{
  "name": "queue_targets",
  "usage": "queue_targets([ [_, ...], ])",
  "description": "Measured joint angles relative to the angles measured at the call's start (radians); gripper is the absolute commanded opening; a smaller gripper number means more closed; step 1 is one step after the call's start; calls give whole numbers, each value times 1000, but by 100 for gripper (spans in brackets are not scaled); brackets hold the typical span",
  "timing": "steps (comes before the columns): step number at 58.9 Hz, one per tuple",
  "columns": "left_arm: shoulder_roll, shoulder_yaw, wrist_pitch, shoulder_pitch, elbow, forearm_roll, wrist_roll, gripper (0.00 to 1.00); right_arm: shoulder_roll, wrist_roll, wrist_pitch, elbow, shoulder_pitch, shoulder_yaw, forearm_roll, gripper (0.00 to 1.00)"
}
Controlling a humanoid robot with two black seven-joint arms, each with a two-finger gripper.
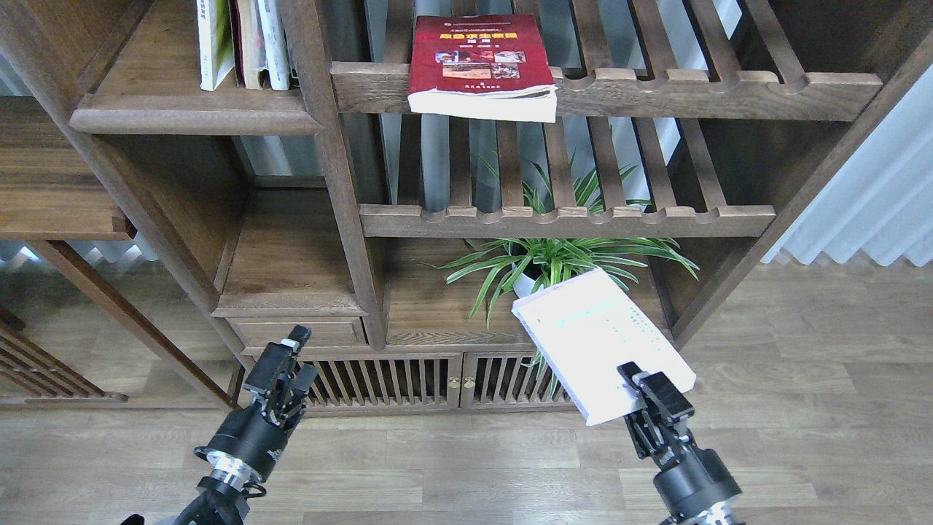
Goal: Organize books on shelf
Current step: 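Pull the white book off the top shelf with the right gripper, then grasp the white book with the left gripper beside the right gripper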
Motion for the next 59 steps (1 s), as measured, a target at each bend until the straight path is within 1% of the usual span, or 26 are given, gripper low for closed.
queue_targets([
  [3, 19, 48, 0, -11, -11, -11, 0, 99, 2, -2, 0, -4, 6, -26, 0, 4],
  [4, 29, 99, 0, -30, -18, -22, 0, 99, 3, -9, 0, -5, 10, -63, -3, 4],
  [13, 28, 173, 0, -64, -41, -29, 0, 99, 5, -33, 0, -6, 12, -118, -21, 4],
  [28, 26, 214, 0, -94, -49, -30, -2, 99, 8, -43, 0, -3, 13, -167, -32, 4],
  [44, 25, 254, 0, -104, -11, -28, -2, 98, 62, -49, 0, -1, 10, -197, -85, 4],
  [46, 25, 258, 0, -104, -7, -28, -2, 96, 67, -49, 0, -1, 9, -200, -94, 4],
  [47, 24, 260, 0, -104, -5, -28, -2, 93, 69, -49, 0, -1, 9, -202, -98, 4],
  [49, 24, 262, 0, -103, -3, -28, -1, 90, 72, -49, 0, -1, 8, -207, -104, 4],
  [53, 24, 269, 0, -100, -1, -28, 0, 89, 81, -49, 0, -1, 4, -220, -118, 4],
  [55, 24, 273, 0, -99, 1, -28, 0, 87, 88, -49, 0, -1, 2, -225, -125, 4],
  [56, 22, 279, 0, -99, 7, -27, 1, 79, 100, -50, 0, -1, -2, -236, -142, 4],
  [57, 22, 280, 0, -99, 8, -27, 1, 76, 102, -50, 0, -1, -2, -237, -144, 4],
  [59, 21, 281, 0, -99, 9, -27, 1, 73, 104, -49, 0, -1, -3, -239, -149, 4],
])
